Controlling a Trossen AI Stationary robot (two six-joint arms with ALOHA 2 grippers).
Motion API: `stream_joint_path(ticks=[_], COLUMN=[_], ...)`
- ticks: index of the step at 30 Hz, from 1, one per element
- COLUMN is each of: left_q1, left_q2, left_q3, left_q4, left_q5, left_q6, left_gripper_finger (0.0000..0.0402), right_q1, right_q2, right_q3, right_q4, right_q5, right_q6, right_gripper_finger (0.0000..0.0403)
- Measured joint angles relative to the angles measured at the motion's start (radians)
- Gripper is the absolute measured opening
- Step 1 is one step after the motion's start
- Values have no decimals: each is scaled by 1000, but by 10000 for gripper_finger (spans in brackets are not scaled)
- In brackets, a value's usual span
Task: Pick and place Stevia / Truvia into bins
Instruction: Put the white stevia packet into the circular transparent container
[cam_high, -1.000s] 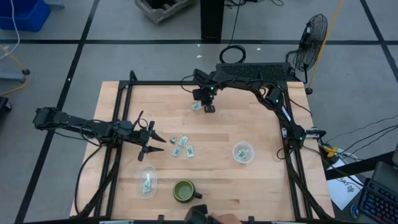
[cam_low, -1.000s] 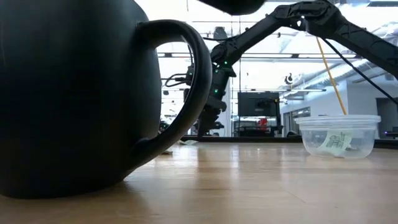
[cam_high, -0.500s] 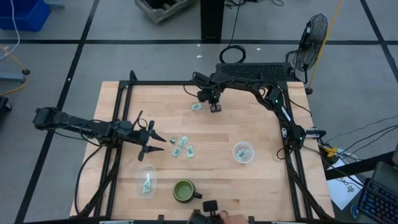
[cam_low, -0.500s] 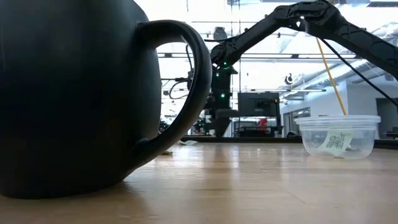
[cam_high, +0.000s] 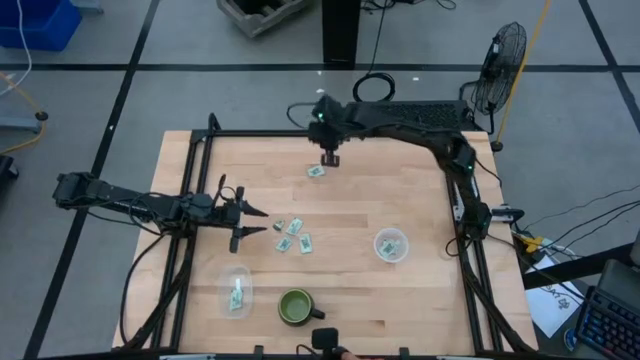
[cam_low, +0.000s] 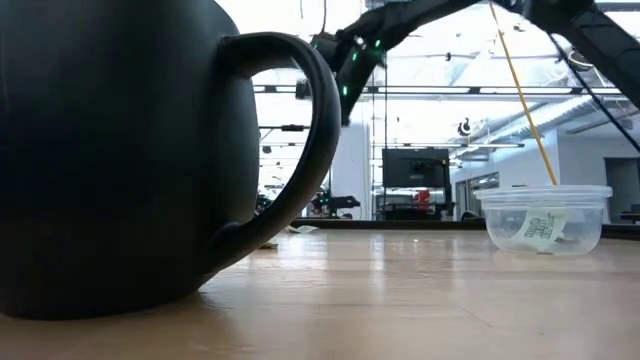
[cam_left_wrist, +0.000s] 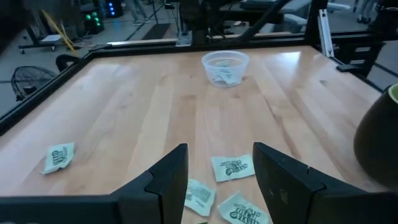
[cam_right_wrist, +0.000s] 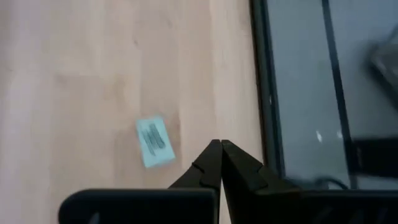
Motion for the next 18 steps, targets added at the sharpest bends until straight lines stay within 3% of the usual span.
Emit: stream_joint_path(ticks=[2,6,10,18], left_q1=[0,7,11,11], left_q2=[0,-2,-2,-1], left_q3=[0,-1,-1,0], left_q4=[2,97,128,131], left_q5=[-9,-318,-479,-490], left_q6=[-8,-182,-227,-226], left_gripper_finger=[184,184,184,184], right_q1=[-1,-6,-6,-14], right_q2=[-7,35,45,45], right_q3=[0,-7,-64,-143], right_q4=[8,4,35,107], right_q5=[-37,-40,-38,-37], right_q6=[3,19,40,53], right_gripper_finger=[0,0,0,0])
